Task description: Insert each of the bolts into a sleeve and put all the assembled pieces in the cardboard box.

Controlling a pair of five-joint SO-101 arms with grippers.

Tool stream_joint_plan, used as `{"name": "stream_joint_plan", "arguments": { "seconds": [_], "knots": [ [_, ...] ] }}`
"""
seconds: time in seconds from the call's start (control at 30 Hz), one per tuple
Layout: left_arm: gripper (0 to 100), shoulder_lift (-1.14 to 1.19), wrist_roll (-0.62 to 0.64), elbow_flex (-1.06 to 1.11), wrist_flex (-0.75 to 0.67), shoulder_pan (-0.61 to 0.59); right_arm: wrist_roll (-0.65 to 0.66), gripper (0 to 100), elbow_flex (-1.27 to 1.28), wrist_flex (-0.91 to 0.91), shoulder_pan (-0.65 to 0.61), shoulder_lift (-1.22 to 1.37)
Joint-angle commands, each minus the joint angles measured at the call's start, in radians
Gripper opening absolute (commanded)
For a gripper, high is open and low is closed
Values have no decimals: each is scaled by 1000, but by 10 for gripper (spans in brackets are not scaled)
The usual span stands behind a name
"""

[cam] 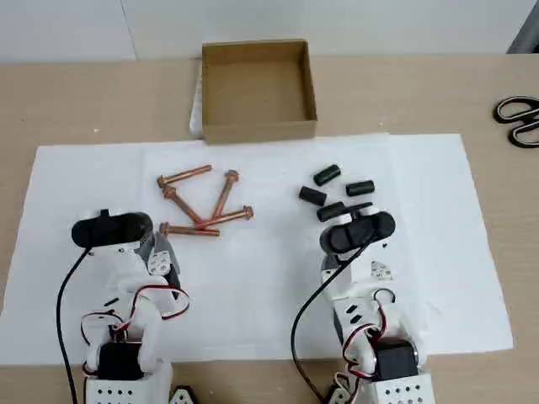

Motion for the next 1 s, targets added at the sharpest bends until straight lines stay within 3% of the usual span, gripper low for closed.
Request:
{"name": "stream_joint_plan", "arguments": {
  "seconds": [0.0, 0.6, 0.77, 0.97],
  "knots": [
    [7, -9, -3, -4, -3, -3, 14, 5, 14, -21, -7, -8],
    [7, -9, -6, -4, -3, 3, 15, 4, 14, -22, -2, -8],
    [9, -11, -8, -5, -2, 68, 11, 7, 11, -16, -2, -8],
    [11, -11, -49, -136, 12, 64, 9, 7, -60, 10, -4, -7]
  ]
}}
